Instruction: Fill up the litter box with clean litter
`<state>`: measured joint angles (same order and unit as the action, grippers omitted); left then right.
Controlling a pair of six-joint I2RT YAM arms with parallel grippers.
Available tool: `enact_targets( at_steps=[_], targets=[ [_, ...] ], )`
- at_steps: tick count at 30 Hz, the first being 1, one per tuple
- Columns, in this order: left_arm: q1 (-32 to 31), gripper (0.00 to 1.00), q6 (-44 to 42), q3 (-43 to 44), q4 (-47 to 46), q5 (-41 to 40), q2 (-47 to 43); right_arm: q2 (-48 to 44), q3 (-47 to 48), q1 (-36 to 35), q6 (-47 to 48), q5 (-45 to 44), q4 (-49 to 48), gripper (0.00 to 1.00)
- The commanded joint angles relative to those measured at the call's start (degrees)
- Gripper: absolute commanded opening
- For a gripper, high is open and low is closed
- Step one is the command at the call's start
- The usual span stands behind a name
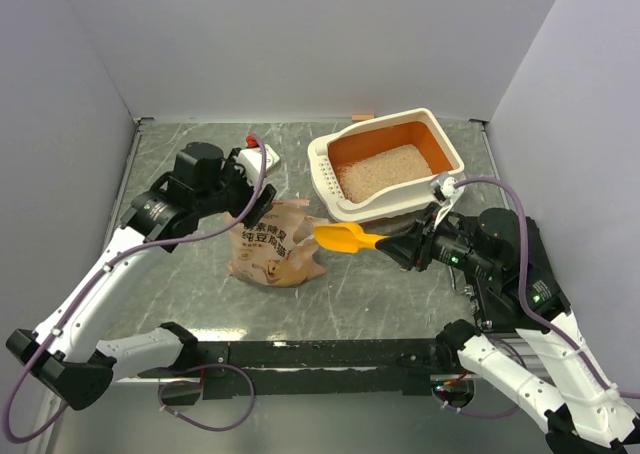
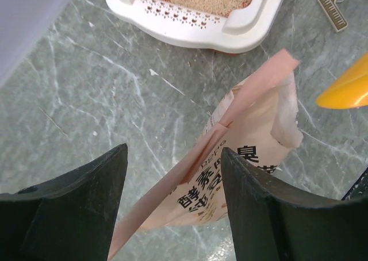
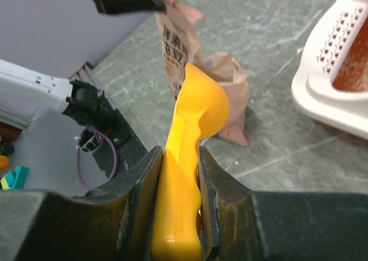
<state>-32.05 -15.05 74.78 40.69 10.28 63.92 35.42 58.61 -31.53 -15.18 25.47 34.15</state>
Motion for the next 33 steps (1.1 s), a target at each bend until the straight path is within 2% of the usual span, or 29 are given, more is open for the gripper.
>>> enact_targets(
  at_steps=[1,6,16,22,24,25,26,28,33],
  targets=[
    [-1.1,0.7,-4.8,5.5,4.4,-0.3,-1.5,-3.9,-0.9,-0.1,-0.8,-0.3,-0.4,0.0],
    [-1.9,0.73,-5.6,3.4,5.8,-3.0,-1.4,-4.8,-1.4,-0.1,-1.4,0.2,-0.3,0.0],
    [-1.9,0.8,-6.7,-1.6,3.4,-2.8,0.1,-6.5,-0.8,-0.1,-1.9,0.3,1.2,0.0],
    [-1.9,0.78,-5.4,-5.0,1.7,0.3,3.6,-6.1,-0.2,-0.1,-1.9,1.2,2.1,0.0],
    [-1.9,0.69,-5.0,-6.0,1.1,1.1,4.4,-5.8,0.5,-0.2,-1.8,1.0,2.4,0.0],
    [-1.9,0.6,-4.4,-6.1,1.2,1.5,5.0,-5.5,0.7,-0.2,-1.7,0.7,2.7,0.0],
    [-1.9,0.27,-4.1,-6.0,1.2,1.4,5.2,-5.4,1.4,-0.1,-1.5,-0.1,3.2,0.0],
    [-1.9,0.02,-2.9,-5.8,0.9,1.1,5.0,-4.6,2.4,-0.1,-0.8,-1.3,4.1,0.0],
    [-2.6,0.01,0.4,-10.6,-2.4,-4.2,2.0,-2.0,6.6,-0.1,1.7,-7.6,7.5,0.0]
  ],
)
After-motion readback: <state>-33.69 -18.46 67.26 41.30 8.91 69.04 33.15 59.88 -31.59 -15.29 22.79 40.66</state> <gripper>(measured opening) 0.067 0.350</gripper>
